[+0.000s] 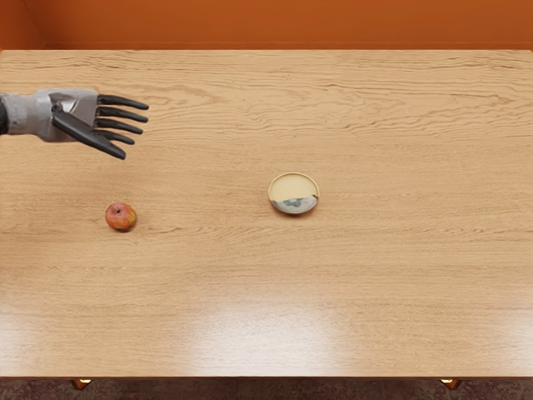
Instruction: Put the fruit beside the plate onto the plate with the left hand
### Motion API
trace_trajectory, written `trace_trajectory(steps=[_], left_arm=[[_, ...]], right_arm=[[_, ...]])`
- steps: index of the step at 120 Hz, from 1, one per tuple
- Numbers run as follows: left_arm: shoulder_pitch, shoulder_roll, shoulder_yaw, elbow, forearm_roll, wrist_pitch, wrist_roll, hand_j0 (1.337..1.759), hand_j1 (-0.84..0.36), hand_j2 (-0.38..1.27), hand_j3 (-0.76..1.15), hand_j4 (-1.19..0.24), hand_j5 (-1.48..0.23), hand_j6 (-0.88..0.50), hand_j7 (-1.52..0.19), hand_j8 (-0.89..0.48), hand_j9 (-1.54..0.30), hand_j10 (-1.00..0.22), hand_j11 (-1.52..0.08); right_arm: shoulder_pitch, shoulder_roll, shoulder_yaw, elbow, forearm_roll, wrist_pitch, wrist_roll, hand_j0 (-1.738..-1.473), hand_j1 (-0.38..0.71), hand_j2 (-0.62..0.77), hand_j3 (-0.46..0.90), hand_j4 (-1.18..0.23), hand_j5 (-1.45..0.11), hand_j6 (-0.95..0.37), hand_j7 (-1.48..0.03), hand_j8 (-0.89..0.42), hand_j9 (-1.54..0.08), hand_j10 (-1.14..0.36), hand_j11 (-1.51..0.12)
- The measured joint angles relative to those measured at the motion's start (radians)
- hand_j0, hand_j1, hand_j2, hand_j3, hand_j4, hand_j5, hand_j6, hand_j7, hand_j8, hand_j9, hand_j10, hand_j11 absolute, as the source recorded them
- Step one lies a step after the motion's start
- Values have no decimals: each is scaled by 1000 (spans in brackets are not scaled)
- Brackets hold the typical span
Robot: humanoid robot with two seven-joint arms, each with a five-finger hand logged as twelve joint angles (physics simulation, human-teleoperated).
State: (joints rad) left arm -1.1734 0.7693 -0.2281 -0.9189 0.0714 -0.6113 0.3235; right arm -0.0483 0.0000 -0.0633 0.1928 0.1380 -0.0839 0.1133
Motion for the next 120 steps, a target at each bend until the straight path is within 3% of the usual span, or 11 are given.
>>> trace_trajectory(steps=[12, 22, 34, 45, 61, 76, 98, 109, 120], left_arm=[[-1, 0, 1, 0, 19, 0, 2, 1658, 54, 50, 0, -247, -320, -246, -320, -246, -320, -246, -320], [-3, 12, 23, -25, 50, 0, 29, 1658, 54, 50, 0, -247, -320, -246, -320, -246, -320, -246, -320], [-10, 95, 39, -159, 121, 7, 89, 1658, 54, 50, 0, -247, -321, -247, -320, -247, -320, -247, -320], [-21, 142, 45, -315, 224, 137, 149, 1658, 54, 50, 0, -247, -321, -247, -321, -247, -321, -247, -320], [-49, 140, 85, -403, 347, 336, 243, 1658, 54, 50, 0, -248, -321, -249, -321, -249, -321, -248, -321], [-171, 137, 211, -428, 384, 490, 274, 1658, 54, 51, 0, -249, -321, -249, -321, -249, -321, -249, -321], [-353, 63, 518, -477, 397, 727, 285, 1658, 55, 51, 0, -250, -321, -250, -321, -250, -321, -249, -321], [-468, -28, 695, -501, 373, 860, 286, 1658, 55, 52, 0, -250, -321, -251, -321, -251, -321, -250, -321], [-618, -185, 915, -542, 281, 1022, 287, 1658, 55, 51, 0, -249, -321, -250, -321, -250, -321, -249, -321]], right_arm=[[0, 0, 0, 1, 0, 0, 2, -1658, -307, -7, 0, -35, -45, -35, -45, -35, -45, -35, -45], [-1, 0, 1, 0, 0, 0, 2, -1658, -308, -7, 0, -35, -45, -35, -45, -35, -45, -35, -45], [-1, 0, 2, -1, 0, 0, 2, -1658, -308, -7, 0, -35, -45, -35, -45, -35, -45, -35, -45], [-1, 0, 2, -2, 0, 0, 2, -1658, -307, -7, 0, -35, -45, -35, -45, -35, -45, -35, -45], [-1, 0, 2, -3, 0, 0, 1, -1658, -307, -7, 0, -35, -45, -35, -45, -35, -45, -35, -45], [-1, 0, 2, -4, 1, 0, 1, -1658, -307, -7, 0, -35, -45, -35, -45, -35, -45, -35, -45], [-1, 0, 3, -5, 2, 0, 0, -1658, -308, -7, 0, -35, -45, -35, -45, -35, -45, -35, -45], [-1, 0, 3, -5, 2, 0, 0, -1658, -307, -7, 0, -35, -45, -35, -45, -35, -45, -35, -45], [-1, 0, 3, -6, 3, 0, 0, -1658, -308, -7, 0, -35, -45, -35, -45, -35, -45, -35, -45]])
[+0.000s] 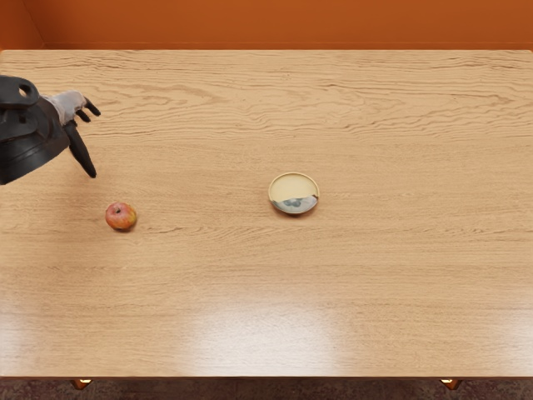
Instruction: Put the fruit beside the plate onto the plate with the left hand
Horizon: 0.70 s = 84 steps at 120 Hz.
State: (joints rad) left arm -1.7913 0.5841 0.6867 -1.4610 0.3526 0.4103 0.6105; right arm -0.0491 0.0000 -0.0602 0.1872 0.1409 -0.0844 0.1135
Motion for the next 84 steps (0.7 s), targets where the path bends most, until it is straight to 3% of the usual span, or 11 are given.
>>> trace_trajectory(steps=[16, 32, 43, 66, 84], left_arm=[[-14, -56, 173, -75, -130, 145, 0, 1658, 54, 51, 0, -248, -321, -249, -321, -249, -321, -248, -321], [-38, -61, 222, -150, -184, 185, 0, 1658, 54, 51, 0, -248, -321, -249, -321, -248, -321, -248, -321], [-42, -138, 233, -184, -212, 194, 0, 1658, 54, 50, 0, -248, -321, -248, -321, -248, -321, -248, -321], [-68, -278, 274, -203, -282, 200, 0, 1658, 54, 50, 0, -247, -321, -248, -321, -248, -321, -247, -321], [-67, -302, 292, -184, -297, 200, 0, 1658, 54, 50, 0, -247, -321, -248, -321, -248, -321, -247, -321]], right_arm=[[0, 0, 0, 0, 0, 0, 0, -1658, -308, -7, 0, -35, -45, -35, -45, -35, -45, -35, -45], [0, 0, 0, 0, 0, 0, 0, -1658, -308, -7, 0, -35, -45, -35, -45, -35, -45, -35, -45], [0, 0, -1, 0, 0, 0, 0, -1658, -307, -7, 0, -35, -45, -35, -45, -35, -45, -35, -45], [1, 0, -1, 0, 0, 0, 0, -1658, -308, -7, 0, -35, -45, -35, -45, -35, -45, -35, -45], [1, 0, -1, -1, 0, 1, 0, -1658, -308, -7, 0, -35, -45, -35, -45, -35, -45, -35, -45]])
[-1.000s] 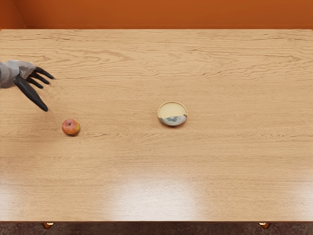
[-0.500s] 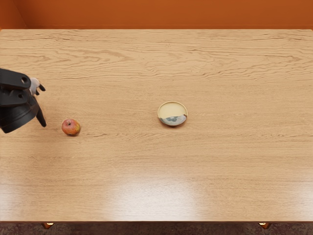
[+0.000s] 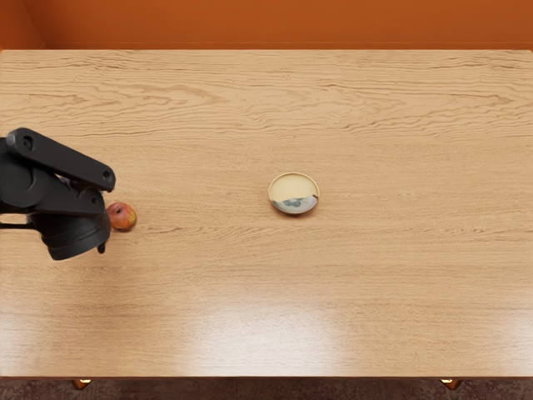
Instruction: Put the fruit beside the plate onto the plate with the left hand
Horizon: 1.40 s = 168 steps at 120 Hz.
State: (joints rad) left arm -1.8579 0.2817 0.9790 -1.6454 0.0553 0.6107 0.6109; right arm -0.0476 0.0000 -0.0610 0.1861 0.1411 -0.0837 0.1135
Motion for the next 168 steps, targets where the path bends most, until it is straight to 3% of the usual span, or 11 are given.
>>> trace_trajectory(steps=[39, 76, 141, 168], left_arm=[[43, -61, 5, 105, -6, 0, 0, 1658, 50, 51, 0, -250, -324, -250, -324, -250, -324, -250, -324], [45, -158, 1, 149, -44, 0, 0, 1658, 16, 56, 0, -279, -362, -279, -362, -279, -362, -279, -362], [95, -174, 7, 200, -60, 0, 0, 1658, -219, 96, 0, -474, -617, -475, -616, -475, -616, -474, -616], [111, -187, 18, 213, -53, 1, 0, 1656, -264, 109, 0, -528, -651, -500, -657, -488, -676, -515, -675]], right_arm=[[0, 0, 1, 0, 0, 0, 0, -1658, -308, -7, 0, -35, -45, -35, -45, -35, -45, -35, -45], [1, 0, 1, 0, -1, -1, 0, -1658, -307, -7, 0, -35, -45, -35, -45, -35, -45, -35, -45], [2, 0, 1, 0, -1, -1, 0, -1658, -308, -7, 0, -35, -45, -35, -45, -35, -45, -35, -45], [2, 0, 1, 0, -1, -1, 0, -1658, -308, -7, 0, -35, -45, -35, -45, -35, -45, -35, -45]])
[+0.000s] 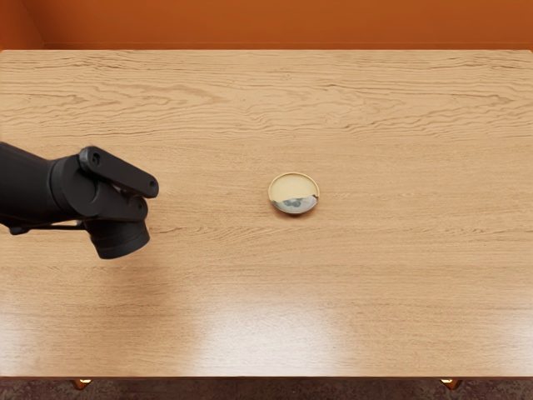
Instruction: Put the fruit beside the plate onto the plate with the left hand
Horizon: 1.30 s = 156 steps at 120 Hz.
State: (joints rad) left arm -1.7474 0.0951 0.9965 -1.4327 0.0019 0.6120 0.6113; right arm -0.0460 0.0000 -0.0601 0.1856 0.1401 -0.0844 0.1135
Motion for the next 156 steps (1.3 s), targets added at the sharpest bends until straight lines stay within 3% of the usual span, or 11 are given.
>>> trace_trajectory(steps=[22, 35, 78, 117, 156], left_arm=[[8, 0, 2, 11, 2, 0, -1, 1655, -257, 160, 0, -561, -663, -536, -669, -509, -708, -537, -708], [15, -6, 2, 12, 2, 2, 0, 1654, -274, 148, 0, -620, -717, -504, -738, -484, -779, -586, -778], [12, -8, 2, 12, -2, -2, -2, 1653, -311, 340, 0, -723, -927, -437, -940, -470, -958, -706, -961], [-119, -6, -18, 10, -7, -3, -2, 1654, -370, 419, 0, -721, -1001, -377, -982, -416, -992, -732, -997], [-196, -8, -222, 10, -23, -5, -2, 1655, -379, 471, 0, -714, -1035, -371, -1021, -406, -993, -738, -997]], right_arm=[[0, 0, 0, 0, 0, 0, 0, -1658, -308, -7, 0, -35, -45, -35, -45, -35, -45, -35, -45], [0, 0, 0, 0, 0, 0, 0, -1658, -307, -7, 0, -35, -45, -35, -45, -35, -45, -35, -45], [1, 0, 0, 0, 0, 0, 0, -1658, -307, -7, 0, -35, -45, -35, -45, -35, -45, -35, -45], [2, 0, 0, 0, 0, 0, 0, -1658, -308, -7, 0, -35, -45, -35, -45, -35, -45, -35, -45], [3, 0, -1, 0, 0, 1, -1, -1658, -308, -7, 0, -35, -45, -35, -45, -35, -45, -35, -45]])
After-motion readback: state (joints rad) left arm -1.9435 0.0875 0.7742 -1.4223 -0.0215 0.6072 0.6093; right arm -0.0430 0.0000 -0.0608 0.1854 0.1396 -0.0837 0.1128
